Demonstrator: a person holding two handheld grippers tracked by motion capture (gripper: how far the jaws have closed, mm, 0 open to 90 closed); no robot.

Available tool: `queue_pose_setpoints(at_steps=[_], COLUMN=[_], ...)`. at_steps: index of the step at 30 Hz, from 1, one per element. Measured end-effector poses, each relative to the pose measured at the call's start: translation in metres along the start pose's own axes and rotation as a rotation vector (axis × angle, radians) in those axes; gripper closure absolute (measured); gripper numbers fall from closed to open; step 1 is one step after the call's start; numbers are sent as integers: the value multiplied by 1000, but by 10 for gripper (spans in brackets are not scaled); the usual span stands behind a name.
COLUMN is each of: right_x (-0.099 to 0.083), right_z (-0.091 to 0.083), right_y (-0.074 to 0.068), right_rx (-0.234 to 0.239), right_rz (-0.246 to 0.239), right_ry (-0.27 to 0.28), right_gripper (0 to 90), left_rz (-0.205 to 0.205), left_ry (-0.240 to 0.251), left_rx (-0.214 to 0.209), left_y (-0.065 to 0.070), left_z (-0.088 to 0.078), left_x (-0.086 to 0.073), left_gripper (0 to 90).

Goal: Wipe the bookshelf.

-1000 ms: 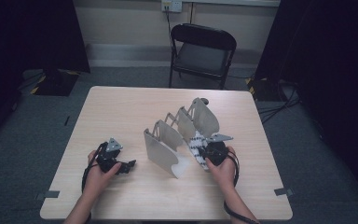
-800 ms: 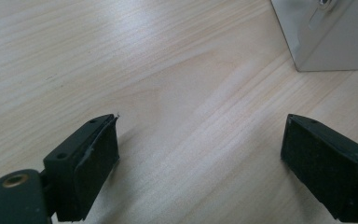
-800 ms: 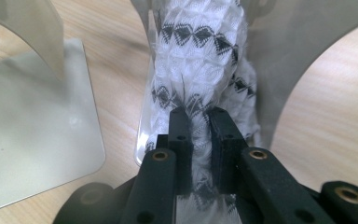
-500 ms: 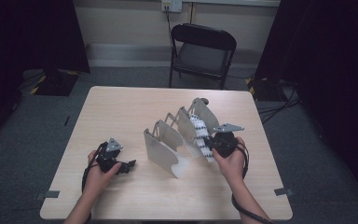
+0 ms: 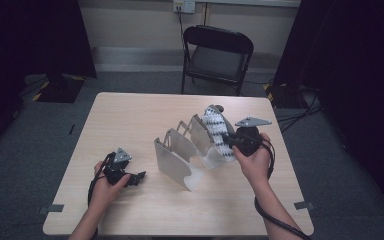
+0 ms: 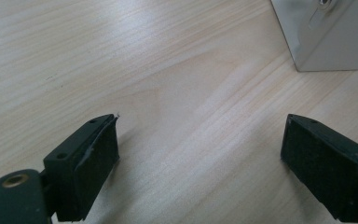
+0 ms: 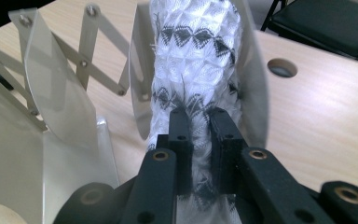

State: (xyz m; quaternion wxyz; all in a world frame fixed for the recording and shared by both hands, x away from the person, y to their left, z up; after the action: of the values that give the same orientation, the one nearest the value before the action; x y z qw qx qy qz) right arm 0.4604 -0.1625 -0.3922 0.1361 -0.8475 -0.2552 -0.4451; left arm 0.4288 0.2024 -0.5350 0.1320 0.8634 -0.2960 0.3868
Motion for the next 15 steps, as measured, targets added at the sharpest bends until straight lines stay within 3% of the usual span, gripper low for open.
queue_pose_setpoints(at_steps=[10,15], right_x=[48,62], right_z=[-33,-39], right_y=[10,15], right_rx=[-63,-93], right_rz=[-71,-99], right_ry=[46,61], right_gripper=[806,806], left_rz=[-13,-12], left_ry=[6,6], left_rx=[-1,-1], left_y=[1,1], left_z=[0,0], left_x=[0,0], left_gripper=[109,108])
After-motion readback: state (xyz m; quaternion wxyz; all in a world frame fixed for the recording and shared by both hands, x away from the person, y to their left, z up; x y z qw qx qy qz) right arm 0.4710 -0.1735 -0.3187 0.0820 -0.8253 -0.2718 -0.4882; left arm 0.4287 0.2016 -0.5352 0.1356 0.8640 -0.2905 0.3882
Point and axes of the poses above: each handheld gripper's, and its own axes: z roughly forward along the jaws, x roughly out of its top, y roughly to its right, the point moved 5 cm from there along z, roughly forward along the jaws, and after that the axes turned 1 degree about y, right-handed, at the moved point
